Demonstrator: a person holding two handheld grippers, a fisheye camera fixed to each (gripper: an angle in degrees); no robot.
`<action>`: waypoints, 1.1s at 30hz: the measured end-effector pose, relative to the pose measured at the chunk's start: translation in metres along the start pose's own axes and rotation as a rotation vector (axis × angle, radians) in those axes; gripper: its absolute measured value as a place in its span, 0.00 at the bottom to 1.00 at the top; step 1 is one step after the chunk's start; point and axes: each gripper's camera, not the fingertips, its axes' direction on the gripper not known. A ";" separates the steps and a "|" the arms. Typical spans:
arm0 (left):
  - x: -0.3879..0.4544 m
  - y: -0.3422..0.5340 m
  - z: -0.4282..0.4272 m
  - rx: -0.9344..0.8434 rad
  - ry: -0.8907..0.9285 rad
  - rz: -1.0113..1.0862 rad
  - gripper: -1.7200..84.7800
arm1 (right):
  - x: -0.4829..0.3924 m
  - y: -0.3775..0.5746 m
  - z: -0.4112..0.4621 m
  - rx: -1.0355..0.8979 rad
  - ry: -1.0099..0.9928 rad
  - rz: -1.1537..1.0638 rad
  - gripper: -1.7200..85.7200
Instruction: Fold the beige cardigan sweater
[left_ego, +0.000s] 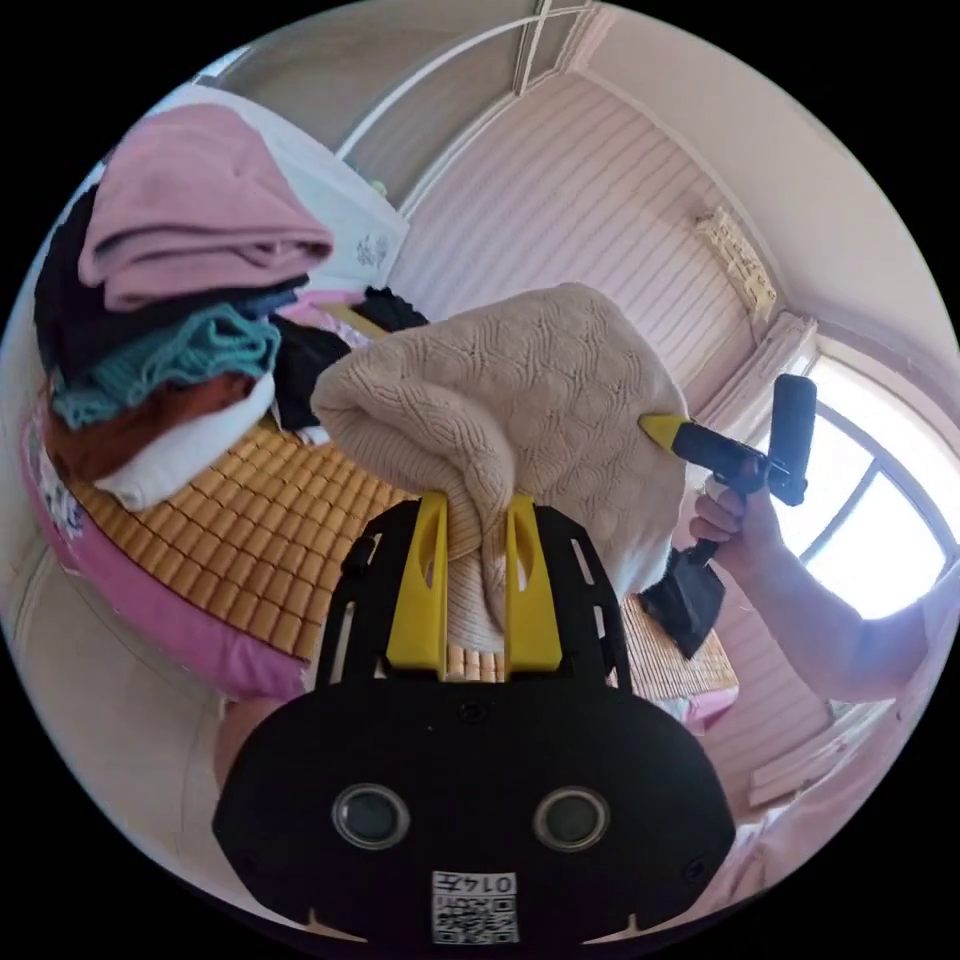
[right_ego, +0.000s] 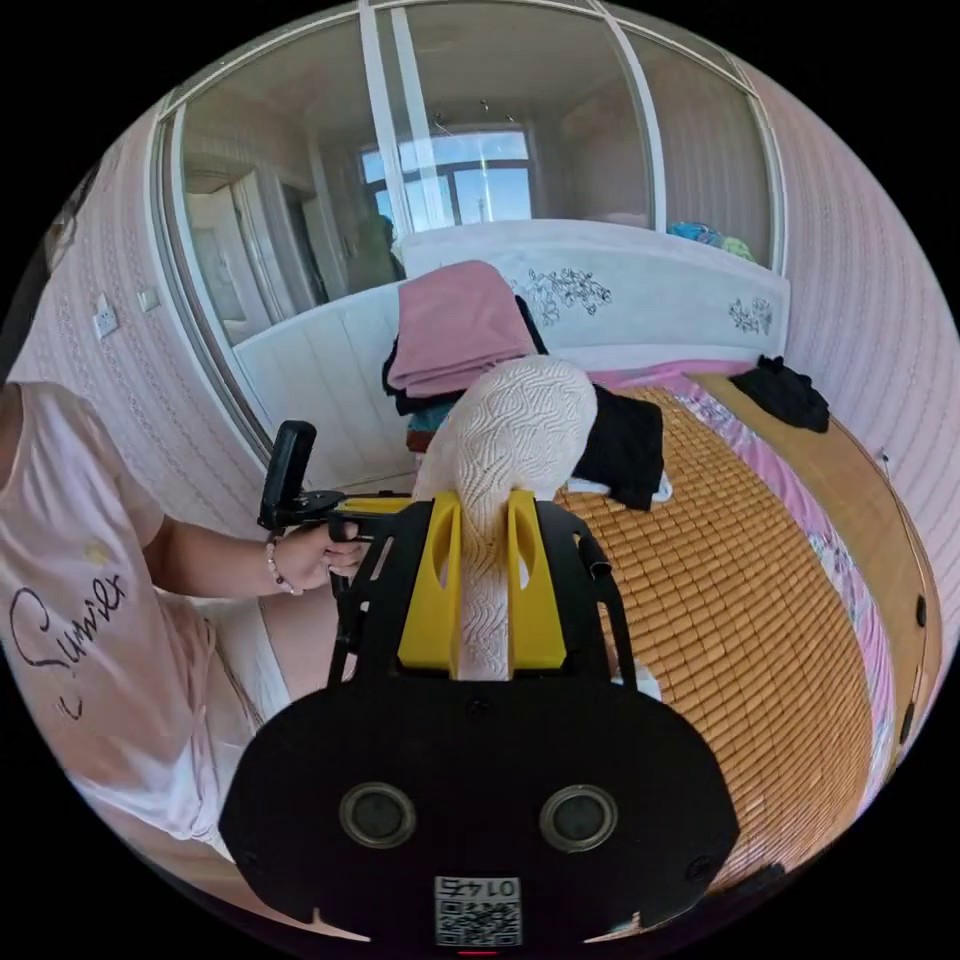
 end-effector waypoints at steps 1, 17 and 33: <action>-0.001 -0.015 -0.004 0.041 -0.028 0.021 0.12 | 0.014 -0.020 0.004 0.013 -0.016 -0.023 0.10; -0.005 -0.229 0.044 0.152 -0.149 0.055 0.13 | 0.330 -0.203 0.112 0.077 -0.578 0.425 0.12; 0.053 -0.018 0.103 -0.112 -0.217 0.201 0.06 | 0.240 -0.107 0.219 -0.175 0.145 0.294 0.11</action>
